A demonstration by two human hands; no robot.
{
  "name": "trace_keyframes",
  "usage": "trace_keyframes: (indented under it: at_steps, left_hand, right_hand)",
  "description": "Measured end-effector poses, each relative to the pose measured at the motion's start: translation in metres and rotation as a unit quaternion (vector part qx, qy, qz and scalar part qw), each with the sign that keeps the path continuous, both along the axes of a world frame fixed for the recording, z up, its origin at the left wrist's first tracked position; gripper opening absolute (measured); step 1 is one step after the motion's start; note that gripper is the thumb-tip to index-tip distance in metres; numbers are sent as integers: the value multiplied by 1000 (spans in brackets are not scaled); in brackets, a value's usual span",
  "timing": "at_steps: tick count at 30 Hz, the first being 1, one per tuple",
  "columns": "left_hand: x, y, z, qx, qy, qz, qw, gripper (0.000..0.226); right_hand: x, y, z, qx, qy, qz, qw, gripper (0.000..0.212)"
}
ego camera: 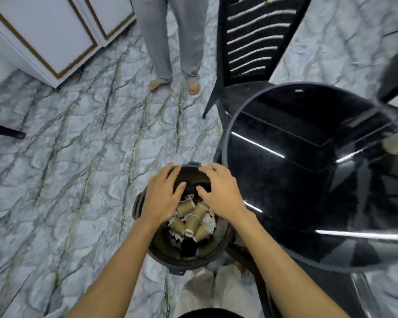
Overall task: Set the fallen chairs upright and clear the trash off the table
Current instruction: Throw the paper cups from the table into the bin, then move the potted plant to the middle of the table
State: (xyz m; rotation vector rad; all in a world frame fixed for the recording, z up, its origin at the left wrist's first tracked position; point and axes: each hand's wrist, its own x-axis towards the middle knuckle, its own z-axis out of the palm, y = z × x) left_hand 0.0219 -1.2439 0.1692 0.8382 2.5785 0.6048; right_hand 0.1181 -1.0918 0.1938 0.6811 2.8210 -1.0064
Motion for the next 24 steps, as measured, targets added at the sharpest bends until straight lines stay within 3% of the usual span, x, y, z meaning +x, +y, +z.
trace_keyframes:
  at_steps: [7,14,24]
  left_hand:
    - [31,113,9,46,-4,-150,988,55]
    - [76,219,11,52,20,-270,961,57]
    - [100,329,1,48,25,-315,948,57]
  right_hand:
    - [85,86,16,10,3,-174,985,53]
    - [170,159,20,-5,39,-347,937,47]
    - [211,268,14,-52,125,-500,855,57]
